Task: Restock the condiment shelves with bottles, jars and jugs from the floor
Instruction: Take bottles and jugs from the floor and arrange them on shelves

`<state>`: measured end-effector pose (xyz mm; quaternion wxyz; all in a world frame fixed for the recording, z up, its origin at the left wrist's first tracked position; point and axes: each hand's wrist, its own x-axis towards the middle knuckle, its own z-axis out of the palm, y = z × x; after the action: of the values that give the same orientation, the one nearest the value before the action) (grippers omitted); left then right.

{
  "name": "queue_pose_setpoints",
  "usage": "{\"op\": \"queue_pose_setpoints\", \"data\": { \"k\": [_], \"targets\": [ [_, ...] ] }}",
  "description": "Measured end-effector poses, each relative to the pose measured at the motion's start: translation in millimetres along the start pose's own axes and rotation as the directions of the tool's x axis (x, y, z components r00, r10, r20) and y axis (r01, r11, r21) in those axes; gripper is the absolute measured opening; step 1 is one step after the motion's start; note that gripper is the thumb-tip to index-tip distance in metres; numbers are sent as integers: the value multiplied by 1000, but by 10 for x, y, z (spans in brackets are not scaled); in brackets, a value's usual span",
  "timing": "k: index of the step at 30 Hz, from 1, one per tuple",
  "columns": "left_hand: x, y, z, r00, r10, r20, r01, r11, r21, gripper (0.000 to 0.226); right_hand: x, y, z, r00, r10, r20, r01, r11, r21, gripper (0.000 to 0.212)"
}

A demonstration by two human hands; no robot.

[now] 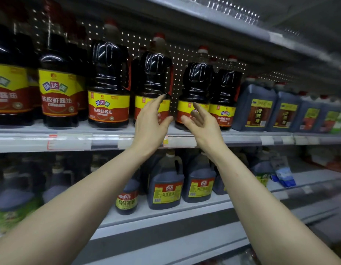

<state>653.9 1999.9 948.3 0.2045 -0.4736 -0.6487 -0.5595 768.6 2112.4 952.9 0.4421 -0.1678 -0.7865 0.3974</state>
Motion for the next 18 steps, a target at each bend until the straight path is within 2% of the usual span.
{"op": "queue_pose_setpoints", "data": {
  "k": [4,10,18],
  "targets": [
    [-219,211,106,993,5,118,4,998,-70,65,-317,-70,-288,1000,14,-2,-14,1000,-15,70],
    [-645,487,235,968,-48,246,101,973,-208,68,-868,-105,-701,997,62,-46,-66,994,-89,68],
    [-1397,809,393,916,-48,399,168,948,-271,69,-1690,67,-1121,983,134,-123,-147,984,-101,64]
  ]
}}
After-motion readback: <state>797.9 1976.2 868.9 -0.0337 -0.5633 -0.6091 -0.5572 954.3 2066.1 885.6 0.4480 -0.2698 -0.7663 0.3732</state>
